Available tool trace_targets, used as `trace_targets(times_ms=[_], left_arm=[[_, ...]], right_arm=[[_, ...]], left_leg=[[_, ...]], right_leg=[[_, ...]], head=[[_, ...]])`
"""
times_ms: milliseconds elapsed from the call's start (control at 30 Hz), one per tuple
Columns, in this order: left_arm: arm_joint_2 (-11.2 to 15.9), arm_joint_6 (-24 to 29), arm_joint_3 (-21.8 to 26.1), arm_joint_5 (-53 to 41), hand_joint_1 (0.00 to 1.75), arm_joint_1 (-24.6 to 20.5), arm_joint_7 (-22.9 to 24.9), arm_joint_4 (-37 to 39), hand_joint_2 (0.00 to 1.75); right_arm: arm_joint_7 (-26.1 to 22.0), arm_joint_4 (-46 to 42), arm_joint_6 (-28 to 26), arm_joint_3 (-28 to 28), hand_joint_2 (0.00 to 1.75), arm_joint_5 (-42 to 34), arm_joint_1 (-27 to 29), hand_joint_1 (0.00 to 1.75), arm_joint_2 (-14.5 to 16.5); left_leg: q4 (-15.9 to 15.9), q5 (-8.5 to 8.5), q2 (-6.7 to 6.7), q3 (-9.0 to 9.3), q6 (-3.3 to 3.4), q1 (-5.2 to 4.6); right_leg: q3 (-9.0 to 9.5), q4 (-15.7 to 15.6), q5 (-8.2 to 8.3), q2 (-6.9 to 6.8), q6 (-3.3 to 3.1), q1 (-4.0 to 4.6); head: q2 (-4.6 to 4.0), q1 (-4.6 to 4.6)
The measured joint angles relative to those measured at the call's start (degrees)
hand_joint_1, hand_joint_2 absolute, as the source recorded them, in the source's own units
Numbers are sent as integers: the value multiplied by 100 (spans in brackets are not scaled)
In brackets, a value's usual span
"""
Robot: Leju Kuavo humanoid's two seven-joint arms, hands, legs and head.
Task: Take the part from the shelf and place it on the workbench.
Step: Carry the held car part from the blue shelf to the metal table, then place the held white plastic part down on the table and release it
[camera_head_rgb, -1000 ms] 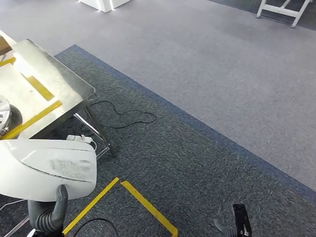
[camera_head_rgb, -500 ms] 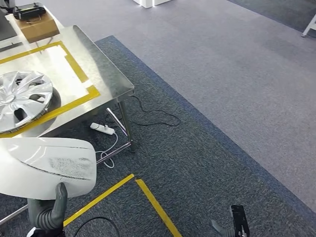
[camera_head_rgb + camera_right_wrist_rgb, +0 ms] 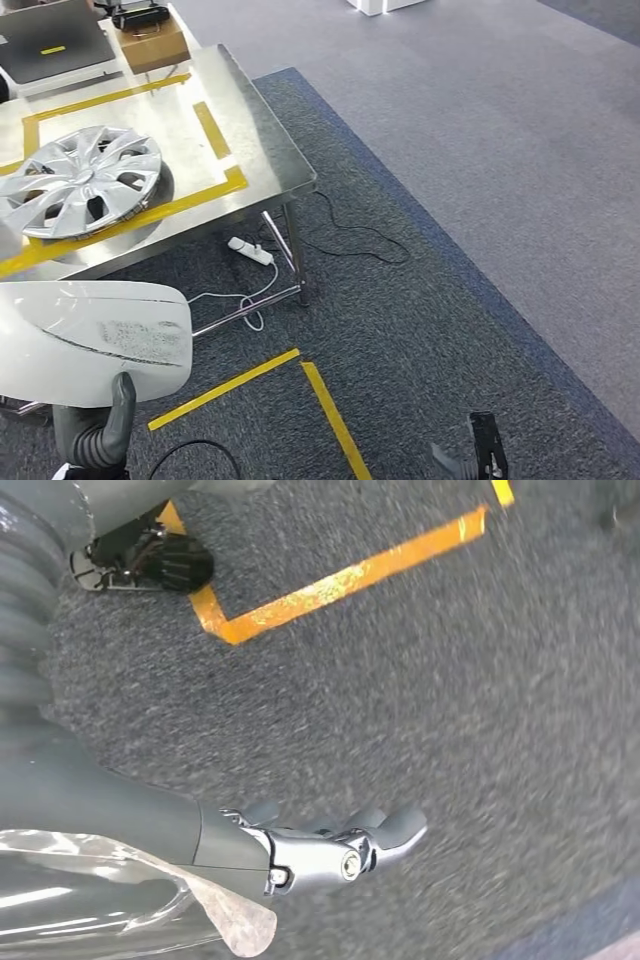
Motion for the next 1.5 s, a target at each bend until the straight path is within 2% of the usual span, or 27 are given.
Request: trace_targets(times_ms=[67, 133, 200, 233, 300, 367, 433, 467, 500, 567, 600, 667, 733, 800, 867, 933, 967, 1033, 1100, 1167, 1200, 1233, 1300, 1367, 1433, 1467, 1500], left_arm=[[3, 21, -1, -9, 175, -4, 0, -1, 175], [6, 49, -8, -22, 175, -8, 0, -6, 175], [13, 70, -15, -29, 175, 3, 0, -13, 175], [16, 77, -16, -30, 175, 12, 0, -17, 175], [21, 81, -31, -30, 175, 3, 0, -28, 175], [25, 98, -67, -41, 175, -12, 0, -32, 175], [34, 117, -93, -55, 175, -7, 0, -32, 175], [40, 122, -96, -60, 175, -5, 0, -32, 175], [46, 125, -97, -66, 175, -4, 0, -32, 175], [51, 151, -103, -81, 175, -6, 0, -32, 175], [54, 171, -107, -90, 175, -10, 0, -32, 175], [59, 206, -115, -101, 175, -14, 0, -32, 175], [68, 232, -122, -110, 175, -7, 0, -32, 175], [78, 274, -126, -115, 175, -16, 0, -32, 175], [84, 319, -134, -121, 175, -34, 0, -32, 175], [92, 363, -141, -131, 175, -33, 0, -32, 175], [95, 384, -142, -137, 175, -28, 0, -32, 175], [99, 425, -142, -145, 175, -22, 0, -32, 175], [100, 449, -144, -150, 175, -25, 0, -32, 175], [102, 481, -152, -155, 175, -26, 0, -33, 175], [104, 505, -156, -157, 175, -21, 0, -33, 175], [107, 525, -160, -158, 175, -14, 0, -34, 175], [113, 554, -173, -166, 175, -13, 0, -37, 175], [117, 566, -200, -179, 175, -27, 0, -38, 175], [123, 580, -224, -185, 175, -28, 0, -37, 175], [130, 589, -230, -185, 175, -24, 0, -37, 175], [136, 599, -233, -185, 175, -21, 0, -37, 175]], right_arm=[[-1, 0, 0, 11, 175, -10, -12, 0, 0], [-1, 0, 0, 14, 175, -19, -20, 0, 0], [0, 0, 0, 19, 175, -24, -31, 0, 0], [-1, 0, 0, 26, 175, -25, -40, 0, -1], [-2, 1, 1, 38, 175, -26, -57, 0, -2], [-1, 2, 1, 42, 175, -27, -43, 0, -2], [3, 4, 1, 41, 175, -28, -13, 0, -2], [4, 4, 0, 40, 175, -28, -5, 0, -2], [4, 4, 0, 40, 175, -28, -5, 0, -2], [4, 5, -1, 40, 175, -29, -12, 0, -3], [3, 5, -3, 41, 175, -31, -14, 0, -3], [3, 8, -9, 43, 175, -33, -8, 0, -4], [5, 10, -15, 48, 175, -36, -10, 0, -2], [2, 12, -19, 55, 175, -39, -23, 0, -2], [1, 13, -22, 53, 175, -42, -11, 0, -4], [3, 14, -26, 50, 175, -44, 6, 0, -4], [4, 14, -27, 50, 175, -45, 6, 0, -4], [4, 15, -28, 54, 175, -47, -4, 0, -4], [3, 15, -30, 56, 175, -55, -15, 0, -4], [2, 15, -28, 56, 175, -65, -23, 0, -4], [1, 15, -22, 57, 175, -69, -28, 0, -4], [1, 15, -15, 60, 175, -70, -33, 0, -3], [-1, 14, 1, 66, 175, -75, -44, 0, -3], [-1, 15, 7, 69, 175, -82, -34, 0, -5], [1, 16, 8, 69, 175, -95, -5, 0, -8], [2, 16, 8, 69, 175, -105, 7, 0, -10], [2, 17, 8, 68, 175, -116, 12, 0, -11]], left_leg=[[-804, 372, 223, 385, 55, -39], [-1220, 452, 412, 574, 122, -97], [-1271, 424, 339, 579, 180, -117], [-1303, 433, 271, 599, 210, -107], [-1367, 454, 144, 654, 275, -69], [-1381, 448, 15, 673, 319, -54], [-1377, 434, -144, 682, 339, -62], [-1374, 426, -226, 693, 339, -66], [-1370, 414, -306, 712, 332, -66], [-1348, 377, -447, 741, 296, -66], [-1327, 359, -514, 733, 270, -65], [-1307, 353, -640, 690, 204, -45], [-1307, 359, -716, 663, 137, -22], [-1095, 227, -478, 572, 64, -34], [-462, -86, -148, 267, -2, -26], [187, -309, -57, -76, -40, 4], [275, -277, -46, -133, -45, 12], [-213, 83, 15, 98, -15, 7], [-973, 384, 250, 484, 70, -46], [-1287, 416, 390, 633, 147, -105], [-1306, 405, 355, 630, 176, -119], [-1336, 414, 301, 642, 205, -108], [-1411, 435, 215, 693, 266, -71], [-1445, 430, 141, 729, 313, -48], [-1443, 395, 59, 746, 338, -55], [-1442, 370, 22, 769, 341, -59], [-1440, 340, -13, 805, 334, -61]], right_leg=[[62, -2, -56, -125, 41, 13], [100, -13, -104, -234, 108, 40], [161, -51, -132, -357, 175, 52], [185, -52, -158, -336, 206, 47], [81, 199, -320, -73, 251, 31], [-324, 928, -626, 228, 262, 23], [-747, 1554, -753, 296, 259, 33], [-831, 1581, -648, 306, 252, 38], [-796, 1371, -433, 328, 239, 42], [-522, 612, 30, 551, 208, 28], [-384, 293, 152, 697, 191, 14], [-259, 59, 159, 864, 157, 9], [-217, 17, 161, 742, 99, 17], [-152, -30, 157, 589, 25, 2], [-93, -52, 125, 413, -31, 10], [-58, -51, 84, 231, -49, 26], [-38, -50, 63, 146, -45, 30], [24, -51, 18, -3, -30, 38], [70, -52, -36, -124, 7, 57], [106, -63, -79, -223, 67, 76], [127, -80, -91, -272, 103, 83], [161, -98, -103, -289, 137, 77], [109, 43, -213, -93, 194, 61], [-210, 654, -492, 203, 226, 44], [-674, 1396, -697, 294, 247, 45], [-822, 1550, -649, 302, 252, 47], [-853, 1462, -475, 304, 253, 47]], head=[[0, -1], [0, 3], [0, 8], [0, 16], [0, 42], [0, 72], [0, 80], [0, 80], [0, 80], [0, 80], [0, 77], [0, 73], [0, 74], [0, 43], [0, 8], [0, 4], [0, 4], [0, 3], [0, 5], [0, 10], [0, 9], [0, 11], [0, 27], [0, 56], [0, 72], [0, 73], [0, 75]])
